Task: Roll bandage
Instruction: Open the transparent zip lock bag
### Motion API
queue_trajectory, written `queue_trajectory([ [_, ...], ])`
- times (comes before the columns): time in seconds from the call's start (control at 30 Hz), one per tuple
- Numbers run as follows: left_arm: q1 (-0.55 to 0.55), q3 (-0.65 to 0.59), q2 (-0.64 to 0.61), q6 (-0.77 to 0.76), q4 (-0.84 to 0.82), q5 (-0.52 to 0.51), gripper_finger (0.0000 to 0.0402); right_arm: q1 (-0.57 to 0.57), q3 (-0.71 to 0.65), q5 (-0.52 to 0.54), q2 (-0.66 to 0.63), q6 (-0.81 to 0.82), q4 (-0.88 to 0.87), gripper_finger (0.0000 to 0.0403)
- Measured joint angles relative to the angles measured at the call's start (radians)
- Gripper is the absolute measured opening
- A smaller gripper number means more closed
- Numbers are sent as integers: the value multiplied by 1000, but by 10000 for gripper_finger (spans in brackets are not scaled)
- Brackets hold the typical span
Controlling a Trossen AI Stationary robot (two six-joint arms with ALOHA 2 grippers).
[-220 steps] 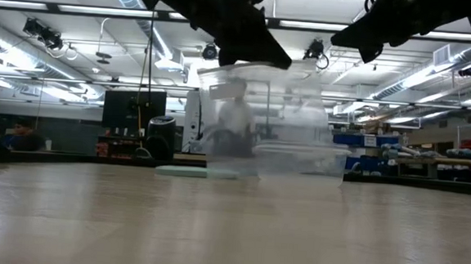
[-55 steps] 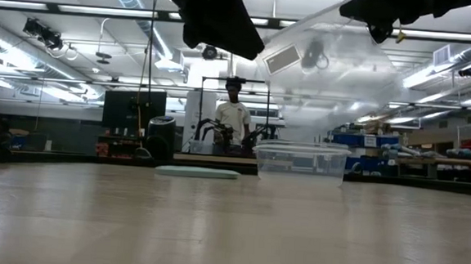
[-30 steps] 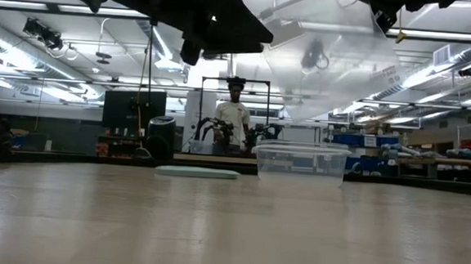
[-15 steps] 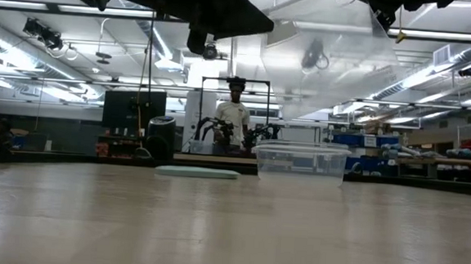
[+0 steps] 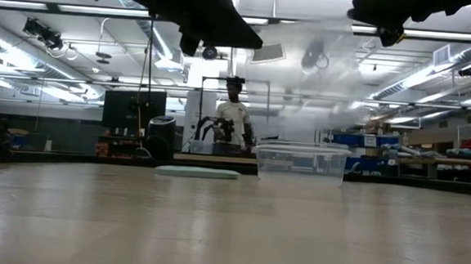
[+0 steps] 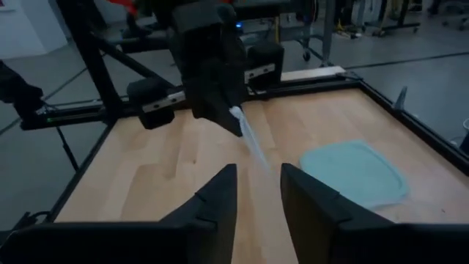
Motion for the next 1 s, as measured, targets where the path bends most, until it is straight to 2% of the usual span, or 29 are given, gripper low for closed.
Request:
queue_trajectory([
  [0.13, 29, 98, 9, -4, -215, 109, 0, -6, 0, -1, 37, 1, 1, 107],
  [0.23, 45, 145, 13, 0, -312, 126, 0, -9, 1, -21, 68, 3, 3, 105],
  [0.53, 87, 186, 17, 6, -347, 223, 0, -24, 91, -35, 205, -89, -23, 103],
  [0.77, 88, 186, 17, 5, -346, 232, 0, -55, 178, -97, 308, -135, -51, 103],
  [1.0, 88, 186, 17, 4, -338, 231, 0, -57, 218, -75, 379, -191, -98, 103],
])
